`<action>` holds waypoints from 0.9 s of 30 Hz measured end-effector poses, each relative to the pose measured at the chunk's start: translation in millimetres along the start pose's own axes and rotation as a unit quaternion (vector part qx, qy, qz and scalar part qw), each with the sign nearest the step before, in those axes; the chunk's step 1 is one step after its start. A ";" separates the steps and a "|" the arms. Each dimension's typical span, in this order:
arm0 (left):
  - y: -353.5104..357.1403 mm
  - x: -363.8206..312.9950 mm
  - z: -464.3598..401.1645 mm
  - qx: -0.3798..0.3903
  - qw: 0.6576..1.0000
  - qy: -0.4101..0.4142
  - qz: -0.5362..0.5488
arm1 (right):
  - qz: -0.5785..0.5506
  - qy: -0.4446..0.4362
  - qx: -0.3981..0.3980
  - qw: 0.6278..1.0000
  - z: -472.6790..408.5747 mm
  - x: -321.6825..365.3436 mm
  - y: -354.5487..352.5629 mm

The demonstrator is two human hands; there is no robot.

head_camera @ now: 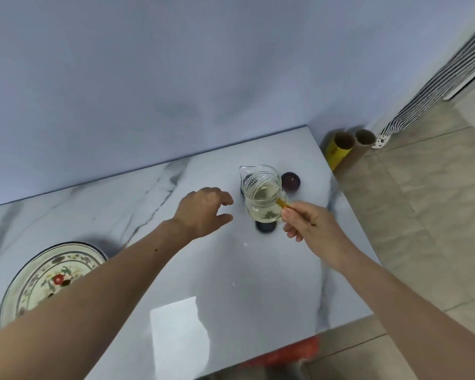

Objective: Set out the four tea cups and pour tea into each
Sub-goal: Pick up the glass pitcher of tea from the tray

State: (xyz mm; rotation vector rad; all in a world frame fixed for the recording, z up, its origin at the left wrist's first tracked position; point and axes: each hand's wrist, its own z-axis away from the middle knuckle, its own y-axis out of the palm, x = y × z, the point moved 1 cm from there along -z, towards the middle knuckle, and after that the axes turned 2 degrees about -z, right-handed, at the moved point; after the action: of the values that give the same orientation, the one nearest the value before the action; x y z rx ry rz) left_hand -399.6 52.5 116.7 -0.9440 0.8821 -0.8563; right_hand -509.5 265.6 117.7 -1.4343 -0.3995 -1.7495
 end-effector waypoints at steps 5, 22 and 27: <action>9.1 -43.0 -45.4 -0.015 0.998 -0.045 0.030 | 0.000 -0.003 0.038 0.999 -37.8 -17.4 -61.1; 98.2 -98.4 -148.5 -0.071 0.980 -0.128 0.136 | 0.148 -0.077 0.097 0.981 -143.0 -102.3 -166.1; 119.0 -92.5 -181.7 -0.087 0.979 -0.122 0.142 | 0.198 -0.128 0.093 0.967 -170.0 -118.0 -179.3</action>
State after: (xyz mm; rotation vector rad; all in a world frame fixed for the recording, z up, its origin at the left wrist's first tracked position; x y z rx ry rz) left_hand -573.0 120.4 -28.3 -1.0204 0.8613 -0.4140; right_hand -754.5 304.8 2.0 -1.4878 -0.3702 -1.1831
